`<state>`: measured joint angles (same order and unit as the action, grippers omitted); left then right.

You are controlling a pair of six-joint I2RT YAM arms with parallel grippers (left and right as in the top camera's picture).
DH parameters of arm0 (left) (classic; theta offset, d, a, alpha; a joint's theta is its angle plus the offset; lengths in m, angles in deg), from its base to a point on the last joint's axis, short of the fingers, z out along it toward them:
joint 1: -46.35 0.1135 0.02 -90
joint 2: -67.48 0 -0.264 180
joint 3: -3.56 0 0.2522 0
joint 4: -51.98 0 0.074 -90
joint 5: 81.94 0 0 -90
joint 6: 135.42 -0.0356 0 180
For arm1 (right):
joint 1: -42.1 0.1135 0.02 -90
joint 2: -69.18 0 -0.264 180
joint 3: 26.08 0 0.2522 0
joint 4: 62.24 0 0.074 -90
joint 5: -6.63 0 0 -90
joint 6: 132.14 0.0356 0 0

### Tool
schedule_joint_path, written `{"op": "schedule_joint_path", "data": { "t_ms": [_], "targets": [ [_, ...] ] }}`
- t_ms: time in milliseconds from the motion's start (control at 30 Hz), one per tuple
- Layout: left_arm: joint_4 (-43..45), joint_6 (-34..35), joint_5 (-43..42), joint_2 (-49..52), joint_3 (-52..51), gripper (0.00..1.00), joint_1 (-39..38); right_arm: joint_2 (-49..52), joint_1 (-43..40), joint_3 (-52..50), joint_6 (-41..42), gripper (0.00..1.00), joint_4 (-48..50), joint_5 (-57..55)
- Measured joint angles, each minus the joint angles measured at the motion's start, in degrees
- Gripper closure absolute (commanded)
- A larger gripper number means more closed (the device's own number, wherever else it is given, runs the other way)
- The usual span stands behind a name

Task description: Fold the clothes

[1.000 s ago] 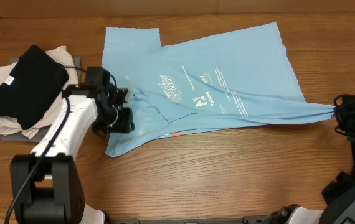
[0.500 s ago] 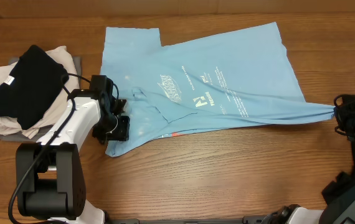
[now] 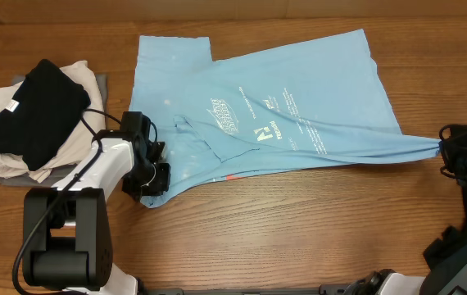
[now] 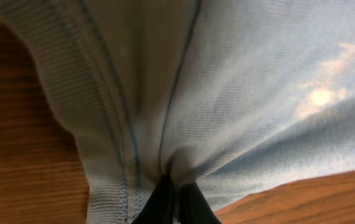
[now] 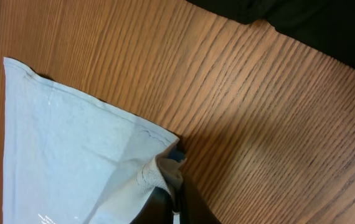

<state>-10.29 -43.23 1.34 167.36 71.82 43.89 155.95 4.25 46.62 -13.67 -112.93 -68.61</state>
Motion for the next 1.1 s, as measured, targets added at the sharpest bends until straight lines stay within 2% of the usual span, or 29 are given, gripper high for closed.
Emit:
{"op": "schedule_joint_path", "data": {
  "t_ms": [333,633,933,1100],
  "targets": [
    [1.62,5.92,7.65,-0.50,-0.04,0.96,4.50,0.00,0.00,0.00,0.00,0.95,-1.70,0.09],
    [4.52,7.19,11.56,-0.50,-0.04,0.96,9.66,0.00,0.02,0.00,-2.36,0.92,-12.41,0.28],
    [6.49,7.37,14.34,-0.50,-0.15,0.96,10.78,0.00,0.07,0.00,-7.21,0.91,-23.17,1.86],
    [6.80,7.54,14.29,-0.48,-0.15,0.87,10.86,0.00,2.16,0.00,-9.99,0.86,-23.12,3.82]
  ]
}}
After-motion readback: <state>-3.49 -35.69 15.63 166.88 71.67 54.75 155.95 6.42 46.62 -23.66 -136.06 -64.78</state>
